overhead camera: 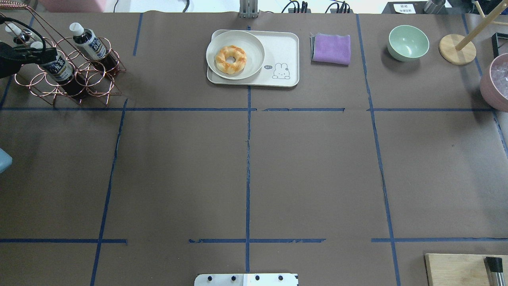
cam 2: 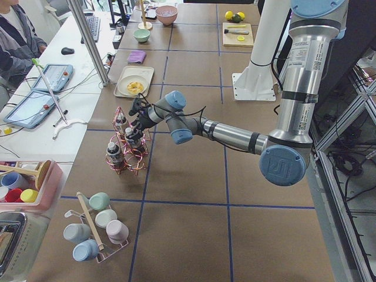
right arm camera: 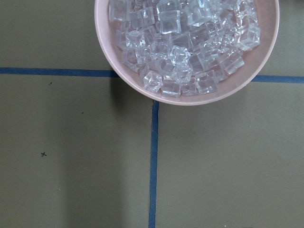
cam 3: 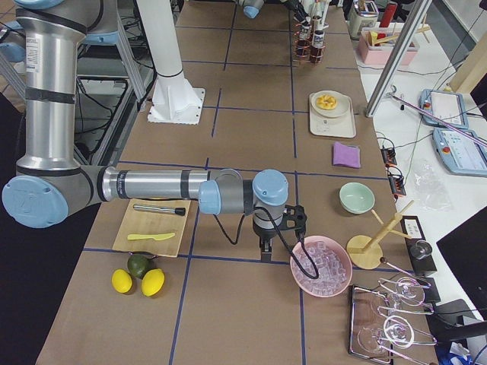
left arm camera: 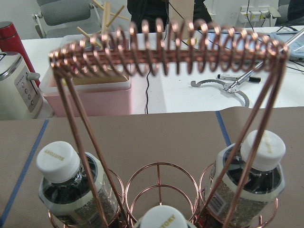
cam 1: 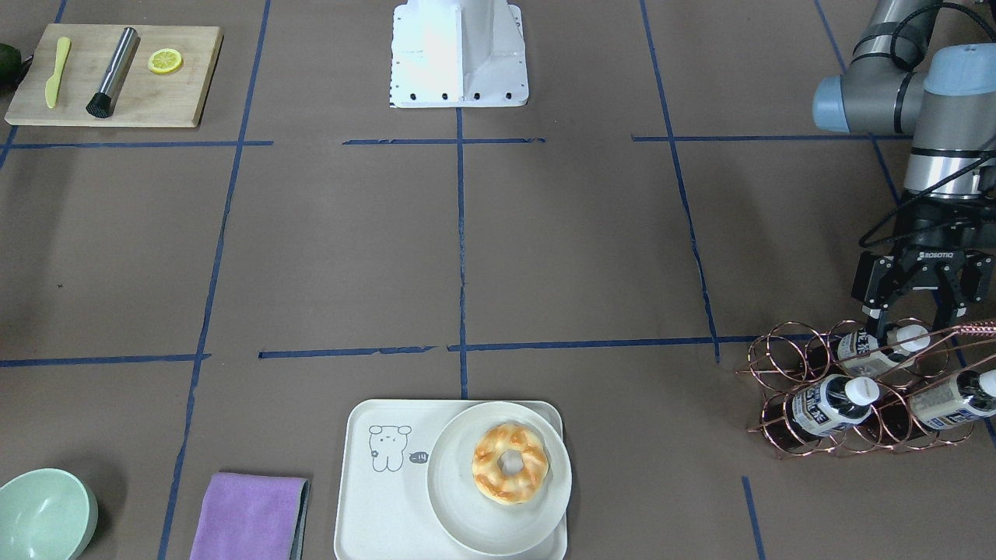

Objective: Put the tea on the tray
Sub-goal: 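Move the left gripper over the copper rack toward a dark tea bottle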

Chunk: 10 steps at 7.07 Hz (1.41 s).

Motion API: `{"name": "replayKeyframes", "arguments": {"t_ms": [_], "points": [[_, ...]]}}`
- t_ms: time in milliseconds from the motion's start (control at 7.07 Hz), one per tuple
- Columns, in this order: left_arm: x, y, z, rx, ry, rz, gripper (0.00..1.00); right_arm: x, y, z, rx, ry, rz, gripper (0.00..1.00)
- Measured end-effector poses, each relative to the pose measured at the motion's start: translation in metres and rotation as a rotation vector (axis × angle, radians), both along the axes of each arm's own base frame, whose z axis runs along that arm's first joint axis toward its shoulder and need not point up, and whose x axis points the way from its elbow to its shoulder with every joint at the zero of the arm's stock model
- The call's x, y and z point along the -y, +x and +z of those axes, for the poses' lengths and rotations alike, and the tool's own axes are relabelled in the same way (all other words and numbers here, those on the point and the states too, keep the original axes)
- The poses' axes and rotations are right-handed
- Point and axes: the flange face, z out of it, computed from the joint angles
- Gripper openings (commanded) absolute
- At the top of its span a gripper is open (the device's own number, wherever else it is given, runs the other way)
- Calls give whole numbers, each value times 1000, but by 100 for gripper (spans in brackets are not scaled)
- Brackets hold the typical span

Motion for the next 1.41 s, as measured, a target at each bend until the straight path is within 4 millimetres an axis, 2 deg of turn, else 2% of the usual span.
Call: {"name": "replayKeyframes", "arguments": {"t_ms": [1131, 1273, 1414], "points": [[8, -4, -3, -1, 2, -30, 63, 0, 0, -1, 0, 3, 0, 100], [9, -4, -2, 1, 0, -32, 54, 0, 0, -2, 0, 3, 0, 100], [10, -4, -1, 2, -2, -34, 37, 0, 0, -2, 0, 3, 0, 100]]}}
